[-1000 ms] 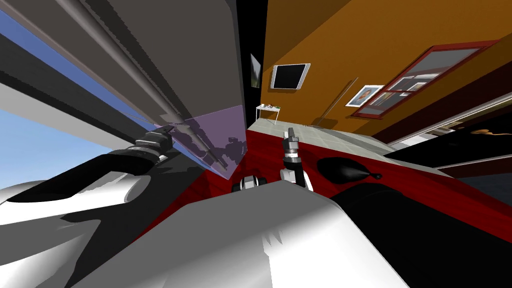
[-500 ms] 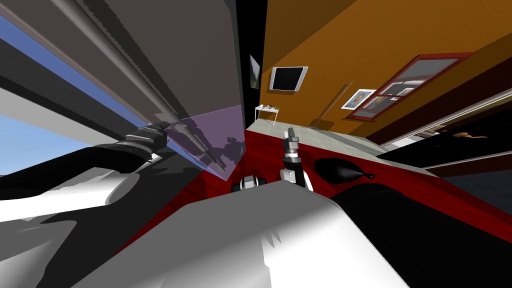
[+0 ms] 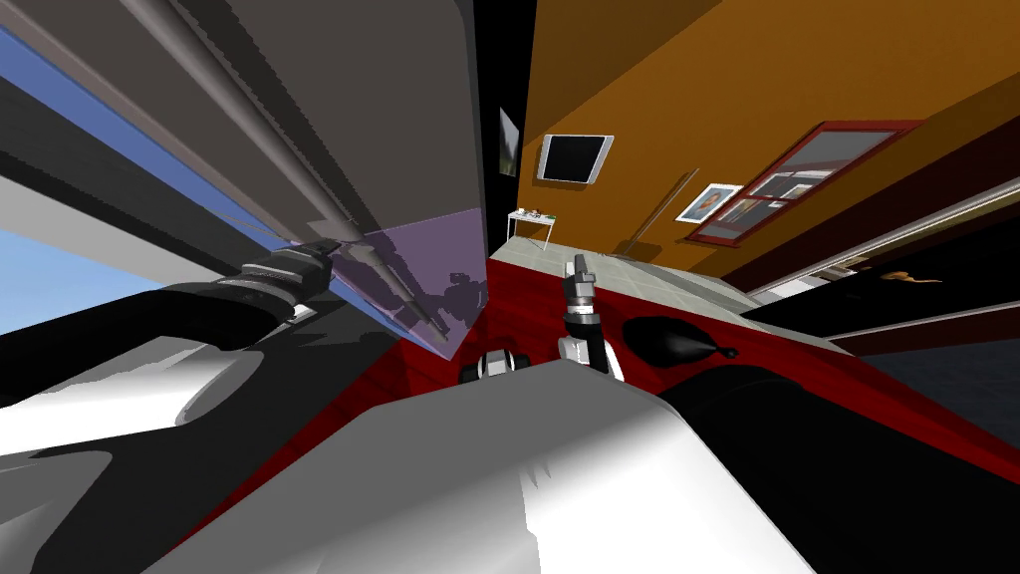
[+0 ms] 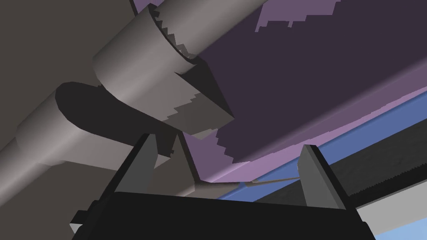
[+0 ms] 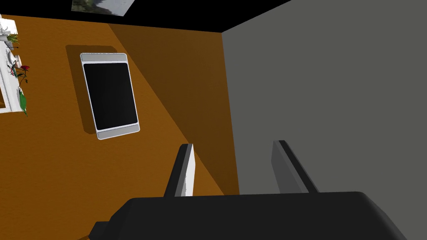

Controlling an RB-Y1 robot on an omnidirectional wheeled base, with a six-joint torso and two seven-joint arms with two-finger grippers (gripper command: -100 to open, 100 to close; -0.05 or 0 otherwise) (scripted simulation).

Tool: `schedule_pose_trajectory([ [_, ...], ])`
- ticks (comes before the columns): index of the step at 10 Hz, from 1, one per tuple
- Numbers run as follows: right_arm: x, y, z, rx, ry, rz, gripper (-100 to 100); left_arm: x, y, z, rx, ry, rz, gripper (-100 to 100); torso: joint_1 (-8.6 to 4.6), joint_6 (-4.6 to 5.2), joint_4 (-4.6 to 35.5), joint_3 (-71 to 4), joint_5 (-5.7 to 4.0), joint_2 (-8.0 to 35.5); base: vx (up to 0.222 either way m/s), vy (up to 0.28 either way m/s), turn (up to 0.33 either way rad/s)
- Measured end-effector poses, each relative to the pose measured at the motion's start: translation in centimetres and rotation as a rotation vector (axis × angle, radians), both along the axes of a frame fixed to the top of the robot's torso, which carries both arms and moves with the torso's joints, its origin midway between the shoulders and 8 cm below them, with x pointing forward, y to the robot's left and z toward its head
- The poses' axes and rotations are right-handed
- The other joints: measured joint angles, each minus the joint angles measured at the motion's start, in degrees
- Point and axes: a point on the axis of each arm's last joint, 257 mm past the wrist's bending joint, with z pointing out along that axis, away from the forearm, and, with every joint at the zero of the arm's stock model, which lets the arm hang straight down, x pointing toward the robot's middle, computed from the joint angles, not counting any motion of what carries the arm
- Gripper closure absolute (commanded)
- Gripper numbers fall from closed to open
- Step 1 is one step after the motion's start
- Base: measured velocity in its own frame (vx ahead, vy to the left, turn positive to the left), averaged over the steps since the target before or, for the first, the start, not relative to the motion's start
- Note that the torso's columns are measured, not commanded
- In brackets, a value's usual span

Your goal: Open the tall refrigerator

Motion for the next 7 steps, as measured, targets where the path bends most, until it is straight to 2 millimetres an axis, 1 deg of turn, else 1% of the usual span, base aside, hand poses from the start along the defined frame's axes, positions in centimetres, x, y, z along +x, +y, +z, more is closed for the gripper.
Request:
schedule_pose_trajectory([
  [2,0.0,0.0,0.0,0.0,0.0,0.0,0,-0.5,-0.4,0.2,0.01,-0.004,-0.01,-100,-0.12,-0.01,0.05,0.05,-0.05,0.07,-0.002,-0.006,0.005],
  [3,0.0,0.0,0.0,0.0,0.0,0.0,0,-0.4,-0.9,0.4,0.012,-0.002,-0.016,-100,-0.19,0.09,0.15,-0.01,-0.17,0.06,-0.011,0.011,0.043],
  [4,0.0,0.0,0.0,0.0,0.0,0.0,0,-0.4,-0.7,-0.1,0.007,0.014,-0.009,-100,0.04,-0.15,-0.09,0.07,0.11,0.06,-0.007,0.045,0.008],
  [5,0.0,0.0,0.0,0.0,0.0,0.0,0,0.1,0.0,-1.0,-0.006,0.028,0.003,-100,0.6,-0.26,-0.33,0.03,0.47,-0.11,0.005,0.061,-0.036],
  [7,0.0,0.0,0.0,0.0,0.0,0.0,0,0.7,1.1,-2.0,-0.03,0.032,0.018,-100,1.06,-0.33,-0.55,-0.13,0.76,-0.4,0.003,0.051,-0.017],
])
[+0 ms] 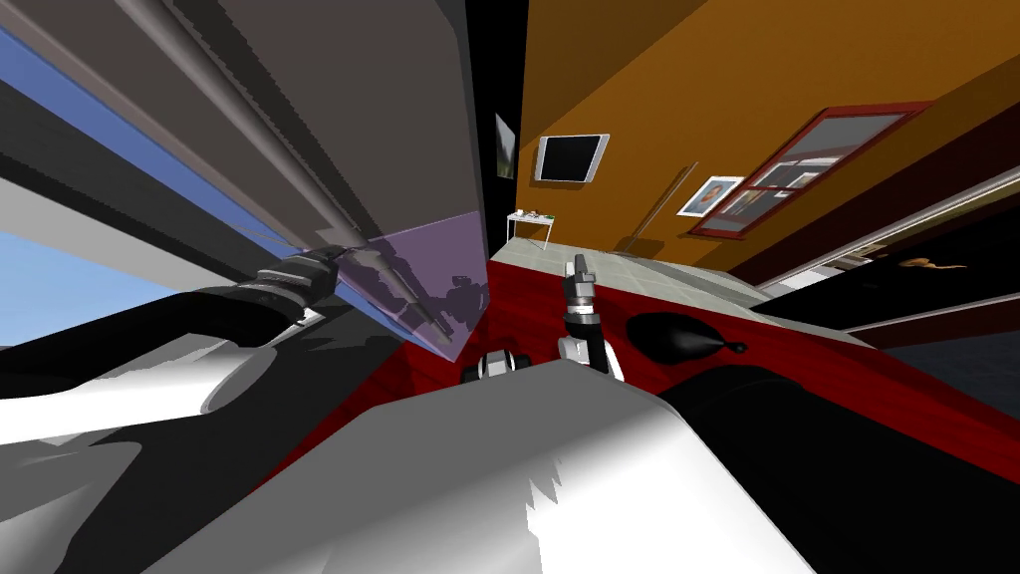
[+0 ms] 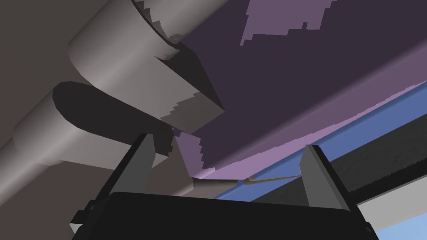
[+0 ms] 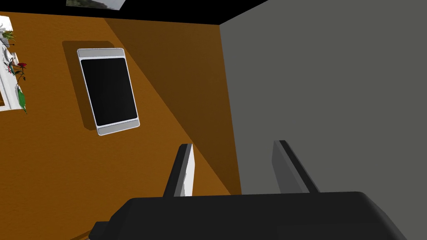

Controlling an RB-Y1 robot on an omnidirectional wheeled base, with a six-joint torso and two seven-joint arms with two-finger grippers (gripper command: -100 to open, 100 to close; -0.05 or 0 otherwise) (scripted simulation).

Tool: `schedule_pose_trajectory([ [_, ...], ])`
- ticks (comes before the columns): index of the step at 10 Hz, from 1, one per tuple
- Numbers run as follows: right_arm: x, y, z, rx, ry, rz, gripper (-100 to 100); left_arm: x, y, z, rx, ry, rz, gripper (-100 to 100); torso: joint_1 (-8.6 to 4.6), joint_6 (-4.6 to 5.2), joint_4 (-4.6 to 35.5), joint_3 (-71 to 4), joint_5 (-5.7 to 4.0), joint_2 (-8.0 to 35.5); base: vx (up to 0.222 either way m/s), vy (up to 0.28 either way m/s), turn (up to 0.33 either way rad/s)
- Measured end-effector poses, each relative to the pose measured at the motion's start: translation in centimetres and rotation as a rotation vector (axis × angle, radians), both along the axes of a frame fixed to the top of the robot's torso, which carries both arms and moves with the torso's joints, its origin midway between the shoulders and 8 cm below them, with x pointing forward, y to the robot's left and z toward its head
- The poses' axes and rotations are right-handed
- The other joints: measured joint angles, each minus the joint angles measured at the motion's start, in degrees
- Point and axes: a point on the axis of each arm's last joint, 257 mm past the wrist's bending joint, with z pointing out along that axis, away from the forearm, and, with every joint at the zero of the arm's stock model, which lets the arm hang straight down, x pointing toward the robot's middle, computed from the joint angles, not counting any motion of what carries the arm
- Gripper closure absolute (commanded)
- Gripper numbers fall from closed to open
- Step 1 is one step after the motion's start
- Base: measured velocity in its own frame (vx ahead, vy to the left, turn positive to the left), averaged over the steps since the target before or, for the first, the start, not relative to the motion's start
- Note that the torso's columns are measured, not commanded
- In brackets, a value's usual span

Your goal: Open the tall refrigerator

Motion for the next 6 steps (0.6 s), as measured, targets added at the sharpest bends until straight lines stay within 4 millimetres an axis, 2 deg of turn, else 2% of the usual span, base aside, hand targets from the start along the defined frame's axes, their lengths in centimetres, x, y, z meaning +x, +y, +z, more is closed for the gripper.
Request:
schedule_pose_trajectory([
  [1,0.0,0.0,0.0,0.0,0.0,0.0,0,0.0,0.1,0.0,-0.001,-0.001,0.002,100,-0.11,-0.12,-0.1,0.09,0.08,0.07,0.008,-0.016,0.009],
  [5,0.0,0.0,0.0,0.0,0.0,0.0,0,-0.9,-1.0,0.9,0.025,-0.003,-0.015,100,-0.21,-0.05,0.08,0.26,-0.03,0.32,-0.007,-0.039,0.027],
  [6,0.0,0.0,0.0,0.0,0.0,0.0,0,-0.9,-0.9,0.7,0.024,0.004,-0.013,100,0.0,-0.15,0.05,0.27,0.07,0.31,0.0,-0.132,0.043],
])
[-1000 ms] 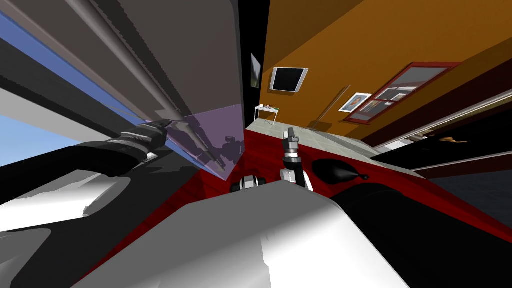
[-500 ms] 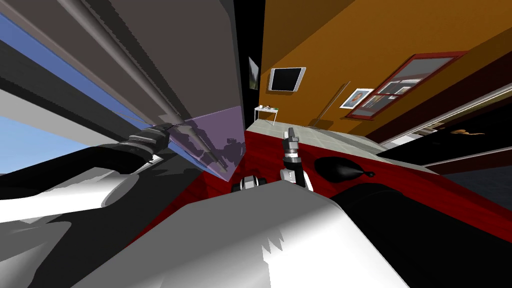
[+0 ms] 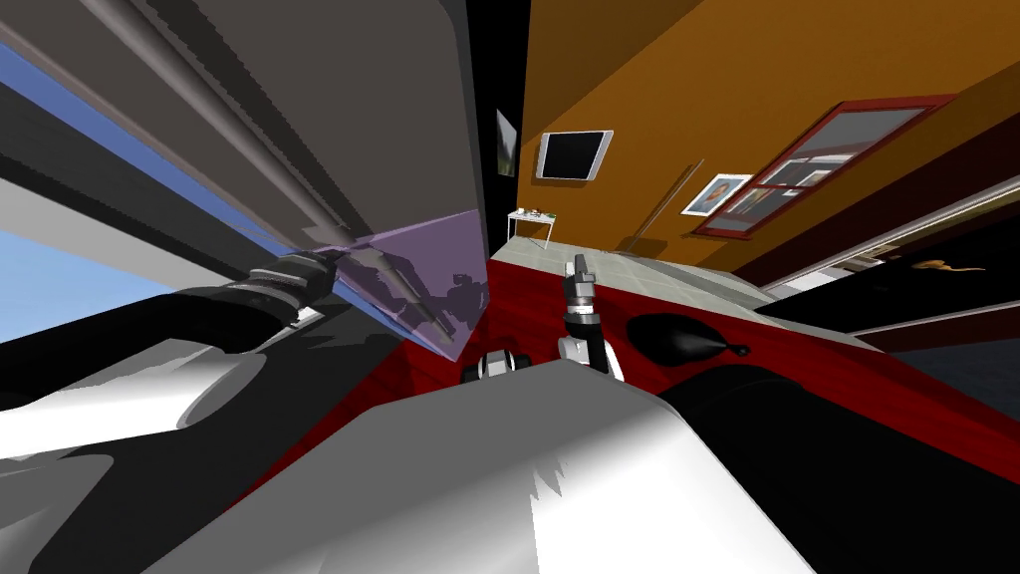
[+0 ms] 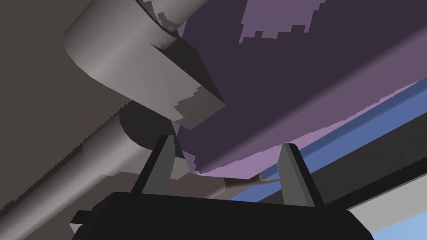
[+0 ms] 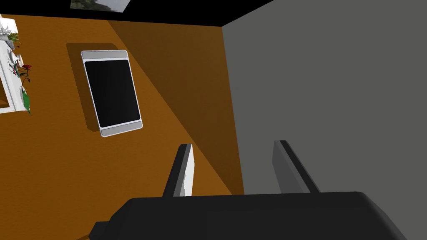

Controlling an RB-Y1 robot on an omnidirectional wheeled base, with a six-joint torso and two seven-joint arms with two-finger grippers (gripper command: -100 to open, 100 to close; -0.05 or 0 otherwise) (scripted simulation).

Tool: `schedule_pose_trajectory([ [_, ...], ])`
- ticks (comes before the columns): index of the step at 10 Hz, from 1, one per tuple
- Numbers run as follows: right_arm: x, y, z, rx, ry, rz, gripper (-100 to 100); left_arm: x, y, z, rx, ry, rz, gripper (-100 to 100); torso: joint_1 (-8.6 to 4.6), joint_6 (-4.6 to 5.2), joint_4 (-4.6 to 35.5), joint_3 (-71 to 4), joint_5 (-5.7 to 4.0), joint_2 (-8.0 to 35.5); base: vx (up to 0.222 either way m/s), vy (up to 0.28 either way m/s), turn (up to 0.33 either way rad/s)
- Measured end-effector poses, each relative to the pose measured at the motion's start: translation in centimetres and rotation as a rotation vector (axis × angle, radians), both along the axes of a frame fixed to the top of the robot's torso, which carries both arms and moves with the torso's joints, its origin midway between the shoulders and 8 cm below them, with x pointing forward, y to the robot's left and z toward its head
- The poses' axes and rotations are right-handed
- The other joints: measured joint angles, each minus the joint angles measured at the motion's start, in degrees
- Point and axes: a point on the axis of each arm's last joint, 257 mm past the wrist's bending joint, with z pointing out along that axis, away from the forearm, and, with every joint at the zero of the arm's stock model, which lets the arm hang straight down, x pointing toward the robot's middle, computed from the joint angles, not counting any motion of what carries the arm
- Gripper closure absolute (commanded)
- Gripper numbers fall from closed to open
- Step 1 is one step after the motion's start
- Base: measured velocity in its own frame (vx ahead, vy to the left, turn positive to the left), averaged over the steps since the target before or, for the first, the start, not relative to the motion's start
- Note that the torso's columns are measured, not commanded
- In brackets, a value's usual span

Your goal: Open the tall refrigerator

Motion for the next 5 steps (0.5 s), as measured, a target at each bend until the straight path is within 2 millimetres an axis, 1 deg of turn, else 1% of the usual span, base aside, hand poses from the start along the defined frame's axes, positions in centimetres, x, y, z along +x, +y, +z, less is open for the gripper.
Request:
schedule_pose_trajectory([
  [2,0.0,0.0,0.0,0.001,0.0,0.0,0,-0.4,1.4,0.1,0.001,-0.003,0.047,100,-0.47,-0.1,-0.2,0.02,0.08,-0.1,0.032,-0.281,0.082],
  [3,0.0,0.0,0.0,0.0,0.0,0.0,0,-0.6,2.0,-0.2,-0.004,0.003,0.066,100,-0.15,0.11,-0.23,-0.11,0.08,-0.22,-0.024,-0.271,0.036],
  [4,0.0,0.0,0.0,0.001,0.0,0.0,0,-0.8,2.5,-0.4,-0.007,0.004,0.087,100,-0.04,0.12,-0.24,-0.14,0.13,-0.24,-0.029,-0.383,0.045],
  [5,0.0,0.0,0.0,0.001,0.0,0.0,0,-1.2,3.3,-0.3,-0.007,-0.001,0.115,100,-0.21,0.07,-0.28,-0.12,0.15,-0.27,-0.01,-0.4,0.057],
])
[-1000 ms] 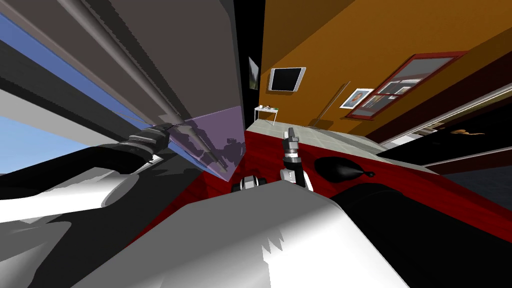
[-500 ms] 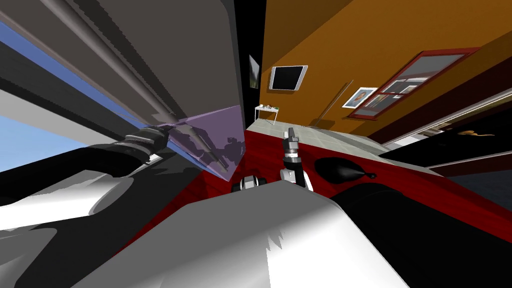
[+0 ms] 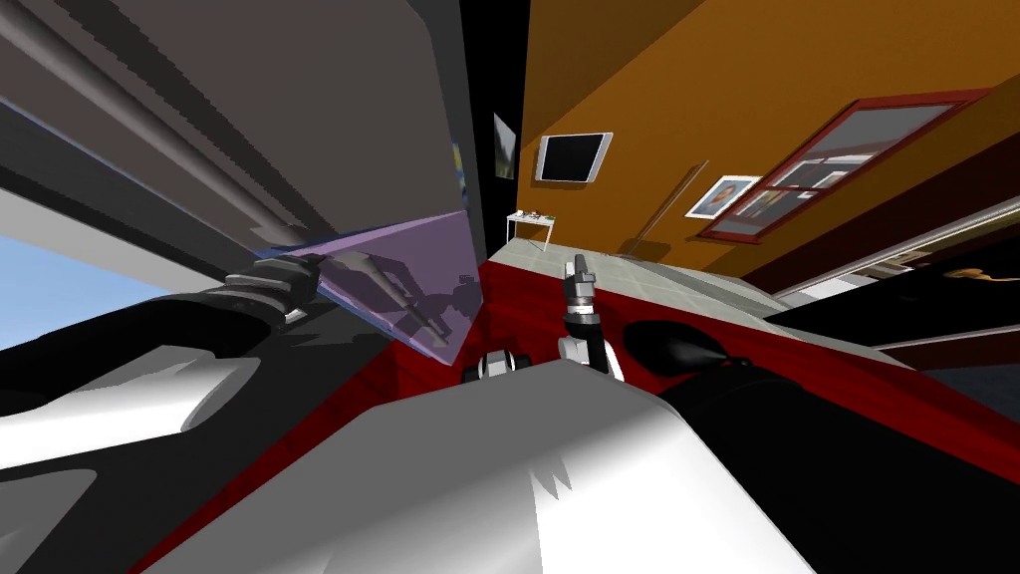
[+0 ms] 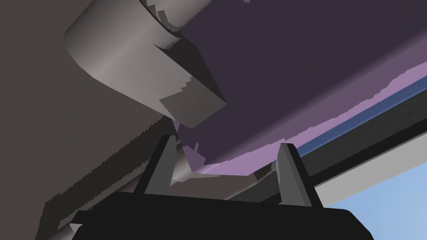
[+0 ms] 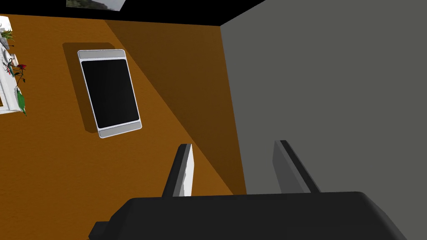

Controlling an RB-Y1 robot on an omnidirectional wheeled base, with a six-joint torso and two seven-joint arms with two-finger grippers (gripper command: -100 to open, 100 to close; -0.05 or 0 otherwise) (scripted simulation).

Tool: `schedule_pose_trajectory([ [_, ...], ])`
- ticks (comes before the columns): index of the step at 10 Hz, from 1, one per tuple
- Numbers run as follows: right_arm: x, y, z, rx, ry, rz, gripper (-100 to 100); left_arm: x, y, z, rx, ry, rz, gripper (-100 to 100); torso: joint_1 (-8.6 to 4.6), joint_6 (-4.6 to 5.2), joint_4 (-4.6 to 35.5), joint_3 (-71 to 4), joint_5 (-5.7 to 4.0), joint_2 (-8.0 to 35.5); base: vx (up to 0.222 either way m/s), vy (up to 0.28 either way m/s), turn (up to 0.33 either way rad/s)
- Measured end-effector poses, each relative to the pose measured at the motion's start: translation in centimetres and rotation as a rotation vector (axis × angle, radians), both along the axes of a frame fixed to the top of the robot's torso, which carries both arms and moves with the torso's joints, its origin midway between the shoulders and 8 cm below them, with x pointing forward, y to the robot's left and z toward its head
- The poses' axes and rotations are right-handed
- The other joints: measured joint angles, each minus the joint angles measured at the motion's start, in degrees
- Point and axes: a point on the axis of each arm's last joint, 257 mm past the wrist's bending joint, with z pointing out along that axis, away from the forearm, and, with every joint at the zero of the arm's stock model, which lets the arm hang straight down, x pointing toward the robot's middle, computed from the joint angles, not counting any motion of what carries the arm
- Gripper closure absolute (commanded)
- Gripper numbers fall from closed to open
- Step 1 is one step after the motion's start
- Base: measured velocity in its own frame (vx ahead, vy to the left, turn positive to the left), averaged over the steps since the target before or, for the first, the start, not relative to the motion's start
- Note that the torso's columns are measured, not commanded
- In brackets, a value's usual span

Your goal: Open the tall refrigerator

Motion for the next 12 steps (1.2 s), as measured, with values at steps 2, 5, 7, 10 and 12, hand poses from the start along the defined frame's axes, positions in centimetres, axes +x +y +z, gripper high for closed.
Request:
schedule_pose_trajectory([
  [2,0.0,0.0,0.0,0.0,0.0,0.0,0,-0.8,1.9,-0.2,-0.009,0.003,0.062,100,0.45,-0.04,0.11,-0.07,-0.01,-0.03,-0.005,-0.367,0.066],
  [5,0.0,0.0,0.0,0.0,0.0,0.0,0,-2.2,4.5,0.0,-0.017,-0.011,0.161,100,0.46,-0.22,0.13,0.14,0.1,0.23,0.01,-0.415,0.057],
  [7,0.0,0.0,0.0,-0.001,0.0,0.0,0,-2.9,5.6,-0.5,-0.025,-0.01,0.2,100,1.19,-0.17,0.23,0.14,0.17,0.28,0.032,-0.221,0.142],
  [10,0.0,0.0,0.0,-0.001,0.0,0.0,0,-1.2,6.2,-1.3,-0.012,0.022,0.158,100,0.96,0.19,-0.24,-0.28,0.37,-0.45,0.062,-0.18,0.072],
  [12,0.0,0.0,0.0,-0.001,0.0,0.0,0,-0.3,7.1,-1.7,-0.006,0.038,0.148,100,0.73,0.08,-0.46,-0.48,0.47,-0.81,0.078,-0.217,0.181],
])
